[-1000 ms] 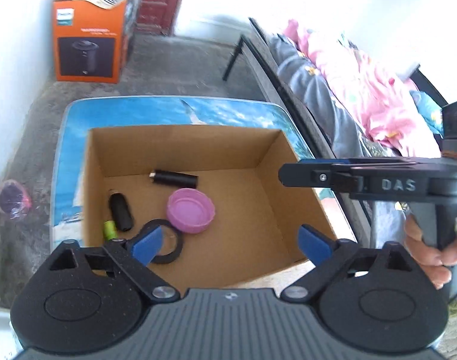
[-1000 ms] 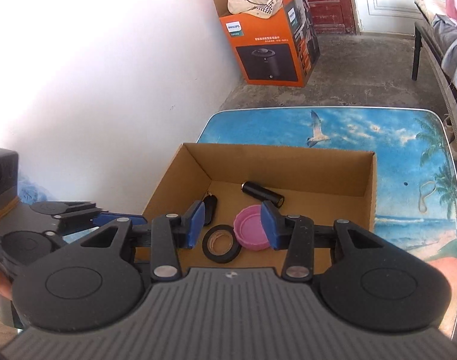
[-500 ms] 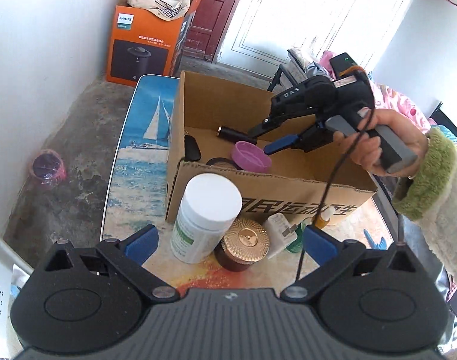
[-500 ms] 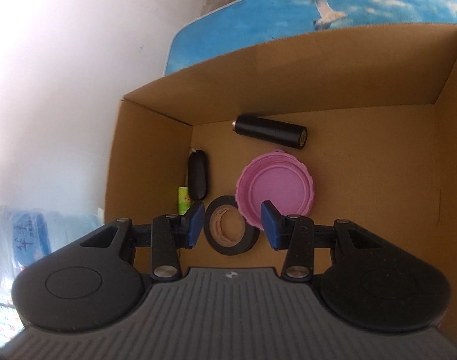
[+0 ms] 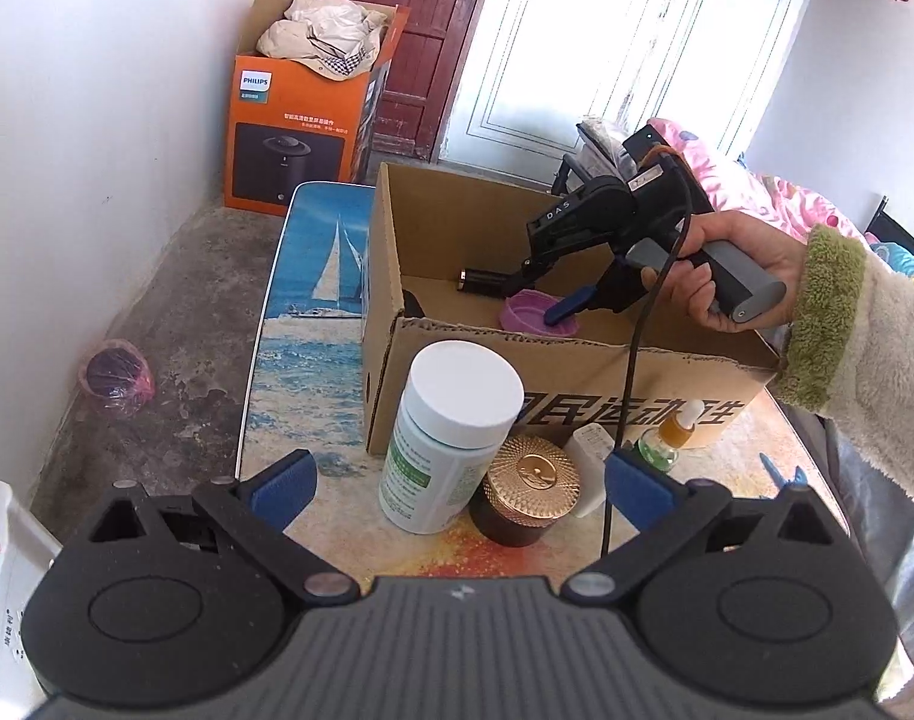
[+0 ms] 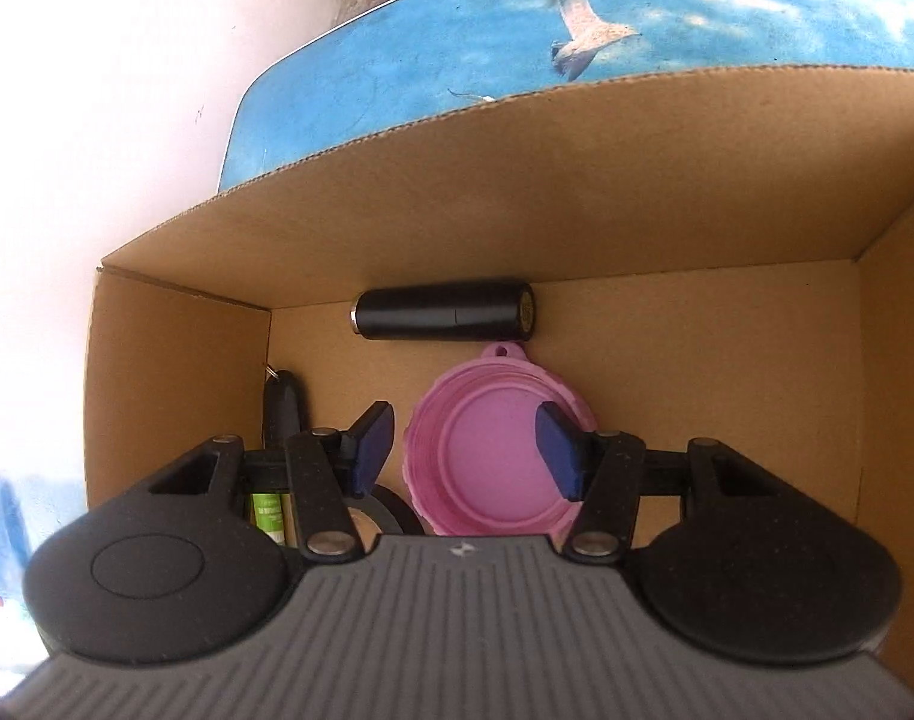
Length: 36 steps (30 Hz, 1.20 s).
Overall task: Organize rigid objects
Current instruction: 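Raise the open right gripper out of the box and back over the table, then grasp the green dropper bottle around its body with the right gripper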
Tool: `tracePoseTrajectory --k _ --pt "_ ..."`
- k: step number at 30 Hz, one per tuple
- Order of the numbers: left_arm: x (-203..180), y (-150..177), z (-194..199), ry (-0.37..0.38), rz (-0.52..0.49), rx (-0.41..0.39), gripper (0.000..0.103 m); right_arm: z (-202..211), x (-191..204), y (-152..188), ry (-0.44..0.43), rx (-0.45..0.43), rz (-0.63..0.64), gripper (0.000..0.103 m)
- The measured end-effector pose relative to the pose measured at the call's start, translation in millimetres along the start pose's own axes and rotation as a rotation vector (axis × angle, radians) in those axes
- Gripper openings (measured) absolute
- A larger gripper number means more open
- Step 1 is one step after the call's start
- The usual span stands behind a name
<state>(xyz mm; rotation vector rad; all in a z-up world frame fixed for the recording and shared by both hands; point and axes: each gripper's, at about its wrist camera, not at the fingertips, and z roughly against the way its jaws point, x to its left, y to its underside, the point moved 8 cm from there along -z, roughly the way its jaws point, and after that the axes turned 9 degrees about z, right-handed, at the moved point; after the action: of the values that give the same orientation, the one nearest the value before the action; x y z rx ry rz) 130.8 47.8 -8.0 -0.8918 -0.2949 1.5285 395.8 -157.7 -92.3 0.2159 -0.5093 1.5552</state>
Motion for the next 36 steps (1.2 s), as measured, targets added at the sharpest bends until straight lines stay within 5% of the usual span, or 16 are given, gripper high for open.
tracePoseTrajectory --k 7,14,16,19,28,36 --pt "-10 -1 15 0.001 -0.037 -0.065 0.103 64 29 24 -0.111 -0.103 0.084 0.057" --pt "-23 2 23 0.022 -0.047 -0.092 0.103 194 75 95 -0.124 -0.341 0.355 0.09" --pt "-29 6 22 0.052 -0.051 -0.091 0.103 224 78 122 -0.046 -0.415 0.442 0.102" --pt "-43 14 17 0.093 -0.073 -0.084 0.103 255 72 164 0.146 -0.491 0.551 0.102" --pt "-100 67 -25 0.094 -0.262 -0.052 0.103 223 40 242 0.56 -0.502 0.746 0.102" --pt "-135 102 -66 0.017 -0.416 -0.09 0.1 205 40 268 0.311 -0.63 0.671 0.102"
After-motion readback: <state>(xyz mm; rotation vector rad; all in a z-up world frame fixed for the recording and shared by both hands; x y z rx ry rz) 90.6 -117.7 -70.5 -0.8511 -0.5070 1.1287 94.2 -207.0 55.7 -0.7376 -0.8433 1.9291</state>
